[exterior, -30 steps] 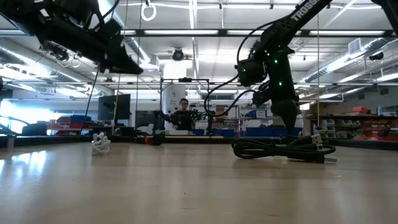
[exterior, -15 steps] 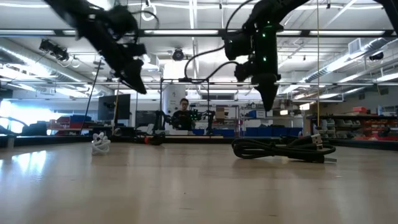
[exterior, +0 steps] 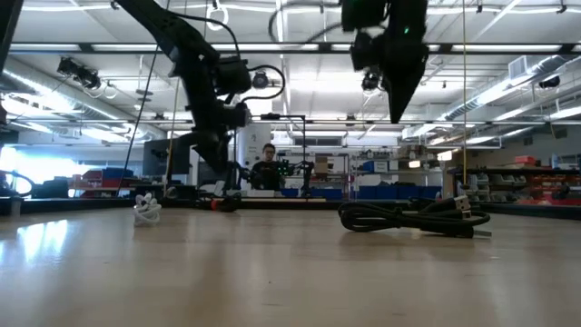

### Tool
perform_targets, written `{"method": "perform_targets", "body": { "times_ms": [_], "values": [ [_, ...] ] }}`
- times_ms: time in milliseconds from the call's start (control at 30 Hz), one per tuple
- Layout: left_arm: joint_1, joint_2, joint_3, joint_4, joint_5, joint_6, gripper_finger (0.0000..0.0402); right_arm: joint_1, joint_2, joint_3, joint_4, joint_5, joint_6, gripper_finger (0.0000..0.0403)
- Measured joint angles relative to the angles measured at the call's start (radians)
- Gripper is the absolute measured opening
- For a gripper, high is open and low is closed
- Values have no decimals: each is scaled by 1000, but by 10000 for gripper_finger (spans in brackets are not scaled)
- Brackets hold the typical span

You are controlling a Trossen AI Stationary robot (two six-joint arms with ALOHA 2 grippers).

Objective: Pick and place USB-C Cables
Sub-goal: Put the black USB cable into the blue bin

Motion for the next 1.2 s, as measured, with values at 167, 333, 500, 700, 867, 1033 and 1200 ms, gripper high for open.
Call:
{"method": "perform_targets", "body": {
  "times_ms": [167, 333, 500, 700, 867, 1033, 1200],
  "values": [
    [-16, 15, -1, -12, -1, 130, 133, 73, -101, 0, 3, 1, 41, 185],
    [-12, 16, -2, 46, 0, 250, 133, 140, -181, 0, 4, 3, 130, 185],
    [-12, 16, -2, 97, -22, 223, 135, 216, -234, -19, 9, 33, 188, 185],
    [-58, 16, -2, 91, -67, 167, 154, 275, -254, -56, 8, 84, 232, 185],
    [-66, 26, -2, 95, -54, 115, 149, 299, -253, -92, 29, 84, 251, 185],
    [-32, 93, 13, 32, -75, 6, 143, 318, -252, -101, 27, 82, 271, 185],
    [-12, 199, 88, -63, -78, -48, 144, 324, -253, -101, 29, 83, 263, 185]
  ]
}}
